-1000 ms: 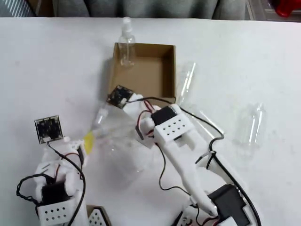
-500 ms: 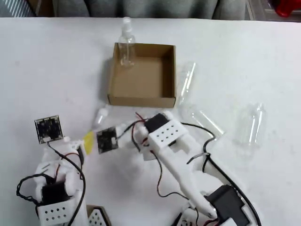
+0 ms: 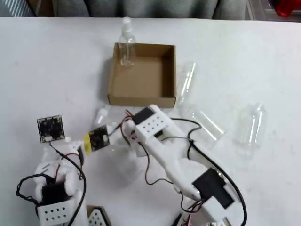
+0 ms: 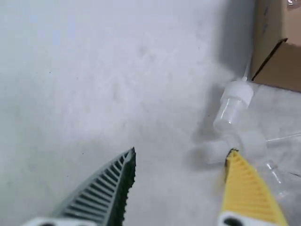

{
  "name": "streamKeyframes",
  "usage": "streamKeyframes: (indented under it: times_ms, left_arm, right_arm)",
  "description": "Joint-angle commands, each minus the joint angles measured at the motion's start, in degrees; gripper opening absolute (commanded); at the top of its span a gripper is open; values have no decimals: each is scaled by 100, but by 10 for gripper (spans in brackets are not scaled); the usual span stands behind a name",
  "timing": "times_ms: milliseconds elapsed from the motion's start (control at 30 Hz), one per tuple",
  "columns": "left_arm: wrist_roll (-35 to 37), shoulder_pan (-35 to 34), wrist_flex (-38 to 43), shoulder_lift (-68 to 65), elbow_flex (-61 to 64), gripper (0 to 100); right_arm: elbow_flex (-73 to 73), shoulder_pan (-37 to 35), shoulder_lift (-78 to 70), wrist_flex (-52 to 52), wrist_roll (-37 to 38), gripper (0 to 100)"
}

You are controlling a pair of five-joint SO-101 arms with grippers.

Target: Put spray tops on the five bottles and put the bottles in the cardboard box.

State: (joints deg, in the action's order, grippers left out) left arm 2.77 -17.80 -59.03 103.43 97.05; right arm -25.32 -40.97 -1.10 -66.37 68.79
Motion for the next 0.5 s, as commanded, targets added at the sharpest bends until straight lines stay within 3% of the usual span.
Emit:
streamKeyframes:
  times_ms: [0, 200, 333, 467]
  left_arm:
    - [-79, 101, 141, 136, -158, 290]
    - [-79, 110, 290, 136, -88, 290]
    - [-79, 110, 290, 136, -79, 290]
    - [-79, 110, 290, 136, -79, 290]
  right_arm:
    - [413, 22, 92, -426, 132, 124]
    - [413, 110, 365, -382, 255, 131]
    - [404, 224, 303, -303, 281, 195]
    - [431, 233, 66, -171, 290, 175]
